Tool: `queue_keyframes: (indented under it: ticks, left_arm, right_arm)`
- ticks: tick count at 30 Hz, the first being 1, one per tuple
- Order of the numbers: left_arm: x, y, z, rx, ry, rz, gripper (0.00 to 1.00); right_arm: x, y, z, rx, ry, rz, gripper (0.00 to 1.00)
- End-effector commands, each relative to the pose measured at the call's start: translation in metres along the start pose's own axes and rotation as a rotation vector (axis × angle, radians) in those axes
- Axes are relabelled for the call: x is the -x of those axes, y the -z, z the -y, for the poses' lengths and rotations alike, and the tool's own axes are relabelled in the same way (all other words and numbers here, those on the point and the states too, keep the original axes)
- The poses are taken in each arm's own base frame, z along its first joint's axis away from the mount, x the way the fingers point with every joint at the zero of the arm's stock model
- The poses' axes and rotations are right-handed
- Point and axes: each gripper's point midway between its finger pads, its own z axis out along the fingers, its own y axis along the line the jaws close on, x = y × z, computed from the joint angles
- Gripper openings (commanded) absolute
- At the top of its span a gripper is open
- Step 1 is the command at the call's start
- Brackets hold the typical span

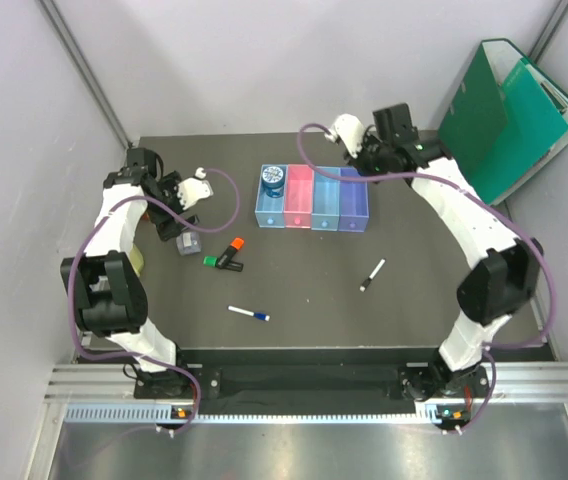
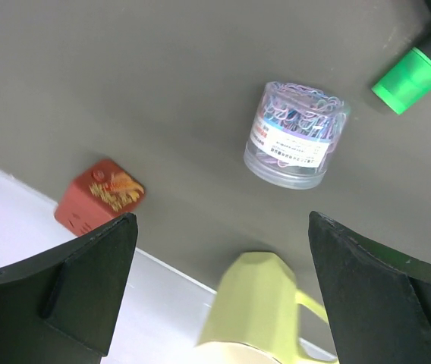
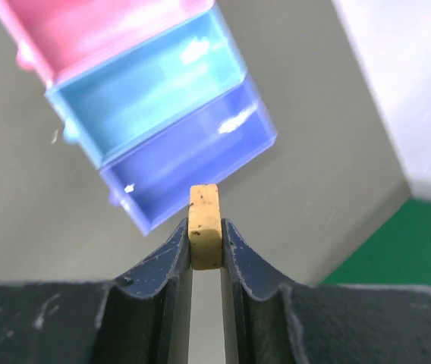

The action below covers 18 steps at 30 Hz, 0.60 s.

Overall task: Sort the stationery into containers
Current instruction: Place the stationery in the storage box.

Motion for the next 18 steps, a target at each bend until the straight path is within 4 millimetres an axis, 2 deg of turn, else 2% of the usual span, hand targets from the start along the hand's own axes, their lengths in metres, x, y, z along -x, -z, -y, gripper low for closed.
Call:
queue_keyframes:
  ticks: [1,5,7,8,11,13,18]
  left_arm:
    - [0.009,0.002,0.009,-0.077,-0.118,0.055,0.99]
    - [0.008,-0.004,0.018,-0.109,-0.127,0.064,0.99]
    - [0.004,-0.007,0.025,-0.128,-0.122,0.061,0.99]
    - [0.004,-0.006,0.027,-0.131,-0.12,0.066,0.99]
    - [0.001,-0.007,0.037,-0.154,-0.113,0.075,0.99]
    - [-0.004,-0.011,0.046,-0.17,-0.108,0.074,0.99]
    - [-0.013,-0.02,0.054,-0.192,-0.094,0.067,0.99]
  right_arm:
    - [0.05,-0.013,0.018,-0.043,-0.01,0.075,0.05]
    - [0.075,-0.037,0.026,-0.062,-0.003,0.12,0.05]
    - [0.087,-0.045,0.025,-0.063,0.001,0.142,0.05]
    - [0.083,-0.059,0.022,-0.055,0.004,0.126,0.05]
    - [0.094,-0.075,0.017,-0.06,0.022,0.14,0.05]
    - [0.107,-0.08,0.014,-0.068,0.037,0.168,0.05]
    - [0.124,-0.099,0.006,-0.075,0.06,0.196,0.05]
